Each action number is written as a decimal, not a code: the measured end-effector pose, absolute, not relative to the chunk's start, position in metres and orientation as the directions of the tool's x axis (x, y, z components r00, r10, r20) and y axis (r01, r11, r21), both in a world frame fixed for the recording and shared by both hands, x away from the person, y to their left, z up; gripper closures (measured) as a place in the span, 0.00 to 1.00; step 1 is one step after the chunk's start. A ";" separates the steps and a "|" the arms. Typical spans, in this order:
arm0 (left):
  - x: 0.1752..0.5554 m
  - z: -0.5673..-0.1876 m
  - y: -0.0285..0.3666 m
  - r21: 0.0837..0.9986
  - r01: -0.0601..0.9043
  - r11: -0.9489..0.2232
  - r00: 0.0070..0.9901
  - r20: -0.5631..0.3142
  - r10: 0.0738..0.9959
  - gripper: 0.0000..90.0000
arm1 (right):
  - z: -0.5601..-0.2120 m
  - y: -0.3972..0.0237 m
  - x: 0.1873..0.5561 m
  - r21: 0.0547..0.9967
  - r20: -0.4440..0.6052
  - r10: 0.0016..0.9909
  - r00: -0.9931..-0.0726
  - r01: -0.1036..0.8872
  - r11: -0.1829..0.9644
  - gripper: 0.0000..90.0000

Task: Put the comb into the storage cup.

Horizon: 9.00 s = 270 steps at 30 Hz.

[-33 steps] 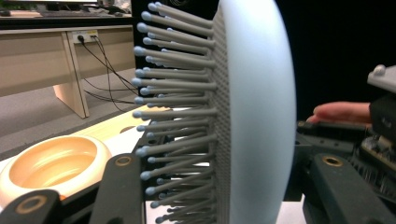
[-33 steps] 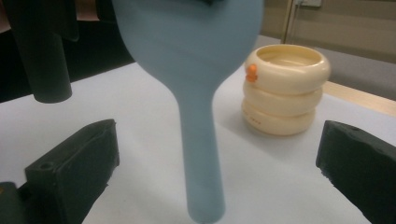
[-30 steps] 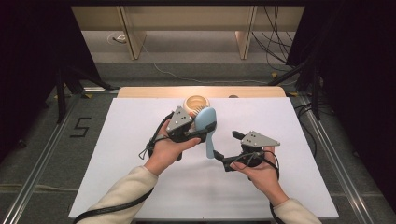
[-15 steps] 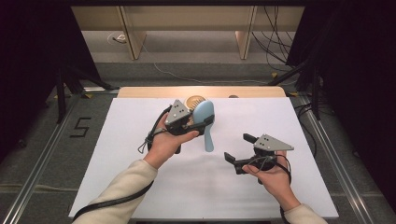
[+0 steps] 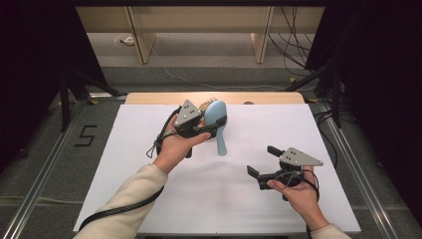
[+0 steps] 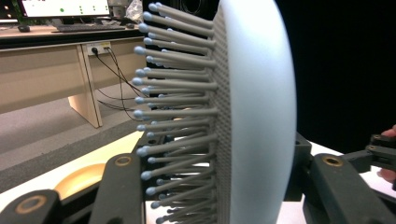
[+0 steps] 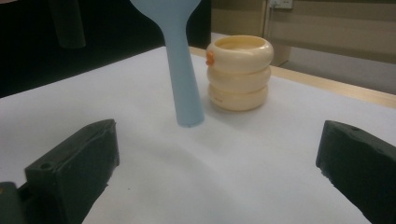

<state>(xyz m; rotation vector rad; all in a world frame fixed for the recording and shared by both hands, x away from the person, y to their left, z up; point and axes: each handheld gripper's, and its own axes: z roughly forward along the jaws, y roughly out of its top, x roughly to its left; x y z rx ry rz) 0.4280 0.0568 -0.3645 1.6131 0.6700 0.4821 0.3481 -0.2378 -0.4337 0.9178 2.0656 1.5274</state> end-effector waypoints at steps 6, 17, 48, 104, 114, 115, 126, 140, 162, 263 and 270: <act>0.433 -0.362 0.056 0.987 0.147 -0.067 0.738 -0.064 0.672 0.55 | -0.436 -0.248 0.344 0.947 0.065 0.728 -0.682 0.272 0.169 0.01; 0.443 -0.354 0.058 0.988 0.137 -0.069 0.728 -0.053 0.684 0.55 | -0.440 -0.261 0.339 0.947 0.077 0.747 -0.661 0.282 0.152 0.01; 0.460 -0.334 0.061 0.992 0.111 -0.058 0.702 -0.037 0.712 0.55 | -0.449 -0.289 0.324 0.945 0.108 0.780 -0.617 0.307 0.112 0.01; 0.479 -0.313 0.064 0.995 0.092 -0.046 0.677 -0.029 0.736 0.54 | -0.453 -0.299 0.316 0.943 0.118 0.788 -0.605 0.316 0.101 0.01; 0.483 -0.311 0.065 0.995 0.089 -0.051 0.670 -0.022 0.742 0.54 | -0.453 -0.300 0.317 0.943 0.115 0.788 -0.605 0.315 0.104 0.01; 0.483 -0.311 0.065 0.995 0.088 -0.051 0.671 -0.021 0.741 0.54 | -0.453 -0.300 0.317 0.943 0.114 0.789 -0.603 0.317 0.106 0.01; 0.489 -0.308 0.066 0.995 0.082 -0.060 0.664 -0.010 0.748 0.54 | -0.454 -0.300 0.317 0.943 0.120 0.788 -0.603 0.318 0.100 0.01; 0.496 -0.306 0.068 0.994 0.088 -0.061 0.658 -0.013 0.753 0.54 | -0.454 -0.300 0.317 0.942 0.131 0.787 -0.603 0.323 0.091 0.01; 0.509 -0.307 0.071 0.994 0.098 -0.044 0.640 -0.029 0.768 0.54 | -0.455 -0.300 0.318 0.944 0.131 0.785 -0.605 0.319 0.089 0.01; 0.543 -0.335 0.061 0.985 0.136 -0.106 0.574 0.009 0.819 0.54 | -0.460 -0.300 0.319 0.937 0.152 0.781 -0.606 0.339 0.081 0.01; 0.543 -0.338 0.060 0.985 0.140 -0.105 0.570 0.006 0.821 0.54 | -0.460 -0.300 0.319 0.937 0.151 0.780 -0.607 0.339 0.083 0.01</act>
